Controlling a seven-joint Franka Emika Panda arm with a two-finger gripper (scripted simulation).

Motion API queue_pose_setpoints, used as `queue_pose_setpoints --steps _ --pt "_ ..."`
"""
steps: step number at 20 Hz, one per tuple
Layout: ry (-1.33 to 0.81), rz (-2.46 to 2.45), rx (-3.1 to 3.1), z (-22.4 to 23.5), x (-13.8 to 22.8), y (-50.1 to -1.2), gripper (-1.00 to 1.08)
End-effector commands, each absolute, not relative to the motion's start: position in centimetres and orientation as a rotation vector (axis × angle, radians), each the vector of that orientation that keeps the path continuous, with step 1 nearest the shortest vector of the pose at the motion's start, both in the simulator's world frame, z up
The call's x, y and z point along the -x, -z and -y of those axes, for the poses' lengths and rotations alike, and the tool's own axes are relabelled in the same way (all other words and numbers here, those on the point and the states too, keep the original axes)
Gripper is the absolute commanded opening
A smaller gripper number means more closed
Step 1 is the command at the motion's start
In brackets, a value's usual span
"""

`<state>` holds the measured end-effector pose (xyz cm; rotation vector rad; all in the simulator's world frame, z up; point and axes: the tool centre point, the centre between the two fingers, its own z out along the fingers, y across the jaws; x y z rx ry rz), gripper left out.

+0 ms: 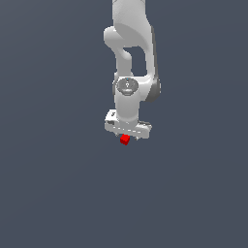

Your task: Pick up the red cube and move it to a goal position.

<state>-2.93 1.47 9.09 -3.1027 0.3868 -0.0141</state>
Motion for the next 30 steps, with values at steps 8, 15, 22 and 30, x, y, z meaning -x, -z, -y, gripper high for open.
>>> queue_pose_setpoints --steps 8,15,22,30 --pt "0.005 -0.695 3.063 -0.6 5.2 -3.6 1.0" --pt "0.001 -0.776 3.045 -0.6 5.8 -2.0 1.0" --pt "0.0 -0.777 3.045 -0.6 5.8 -2.0 -1.0" --pt "0.001 -0.777 3.045 -0.7 5.7 -2.3 -1.0"
